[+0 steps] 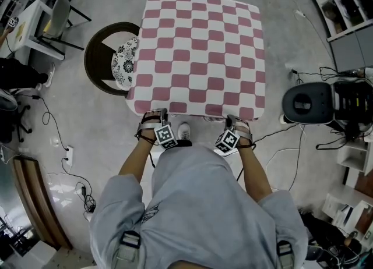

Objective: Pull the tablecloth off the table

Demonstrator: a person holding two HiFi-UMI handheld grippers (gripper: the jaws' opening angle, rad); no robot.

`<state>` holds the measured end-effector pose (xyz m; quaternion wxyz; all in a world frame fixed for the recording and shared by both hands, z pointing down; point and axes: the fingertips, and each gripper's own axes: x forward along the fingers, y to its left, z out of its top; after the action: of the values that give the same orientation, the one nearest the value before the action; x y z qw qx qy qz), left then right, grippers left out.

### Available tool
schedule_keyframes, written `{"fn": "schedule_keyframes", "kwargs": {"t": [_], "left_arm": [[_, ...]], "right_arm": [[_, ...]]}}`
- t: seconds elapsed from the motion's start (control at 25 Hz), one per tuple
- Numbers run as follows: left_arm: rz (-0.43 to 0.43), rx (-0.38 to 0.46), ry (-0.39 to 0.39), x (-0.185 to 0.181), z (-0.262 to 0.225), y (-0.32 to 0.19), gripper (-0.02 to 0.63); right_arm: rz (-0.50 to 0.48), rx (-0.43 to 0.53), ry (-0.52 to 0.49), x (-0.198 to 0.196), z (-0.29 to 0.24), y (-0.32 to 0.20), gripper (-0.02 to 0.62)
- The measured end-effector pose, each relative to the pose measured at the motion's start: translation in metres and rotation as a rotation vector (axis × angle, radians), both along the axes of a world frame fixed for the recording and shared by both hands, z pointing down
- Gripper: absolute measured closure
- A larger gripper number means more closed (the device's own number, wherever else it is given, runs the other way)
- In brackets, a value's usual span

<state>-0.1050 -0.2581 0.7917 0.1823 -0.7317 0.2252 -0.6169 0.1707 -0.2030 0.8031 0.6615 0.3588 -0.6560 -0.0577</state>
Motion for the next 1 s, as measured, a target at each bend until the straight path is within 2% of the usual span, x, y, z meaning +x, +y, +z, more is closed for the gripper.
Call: {"fn": "schedule_keyframes", "kwargs": {"t": [0.16,0.32,0.72,1.0], "left_arm": [[-0.006,0.008,0.022,0.007,-0.002,0.029,0.6],[0.008,0.016,-0.029,-0.001,0.001,0.045,0.6],[-0.059,0.101,0.018,0.003,-0.031,0.097,0.6],[-0.114,0.174,0.075,0.005,-0.069,0.141,0.6]], "right_arm": [[0.008,0.015,-0.022,0.002,0.004,0.029,0.586],[-0.011,0.041,-0.027,0.002,-0.007,0.043,0.586],[-0.008,0.136,-0.044,0.008,-0.034,0.096,0.586],[0.018,0.233,-0.092,0.009,-0.064,0.142,0.586]]}}
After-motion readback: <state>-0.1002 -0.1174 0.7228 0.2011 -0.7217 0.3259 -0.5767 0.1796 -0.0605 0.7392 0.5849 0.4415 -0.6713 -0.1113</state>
